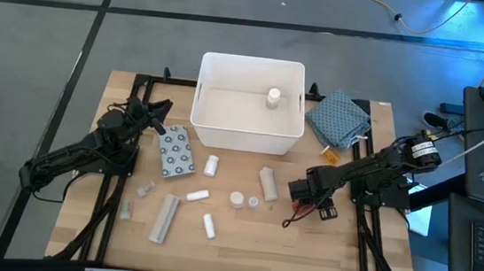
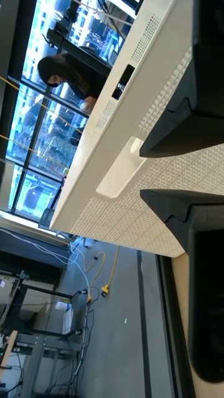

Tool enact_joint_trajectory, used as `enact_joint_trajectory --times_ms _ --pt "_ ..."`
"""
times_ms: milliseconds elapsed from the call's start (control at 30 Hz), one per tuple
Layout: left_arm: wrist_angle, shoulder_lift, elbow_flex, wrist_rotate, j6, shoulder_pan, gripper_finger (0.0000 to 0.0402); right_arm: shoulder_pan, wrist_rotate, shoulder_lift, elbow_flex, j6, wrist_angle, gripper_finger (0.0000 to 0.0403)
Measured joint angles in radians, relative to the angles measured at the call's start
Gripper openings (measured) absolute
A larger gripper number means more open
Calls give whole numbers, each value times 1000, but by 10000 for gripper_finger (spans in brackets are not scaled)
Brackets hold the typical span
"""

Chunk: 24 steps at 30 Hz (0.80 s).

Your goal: Pick & place medical supplies in basket/bin

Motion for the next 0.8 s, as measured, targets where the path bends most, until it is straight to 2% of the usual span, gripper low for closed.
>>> enact_joint_trajectory --times_ms 200,467,800 --pt "0 0 0 0 0 0 86 0 0 0 0 -47 1 173" --pt "0 0 0 0 0 0 86 0 0 0 0 29 5 173" --pt "0 0 0 0 0 0 86 0 -10 0 0 27 5 173"
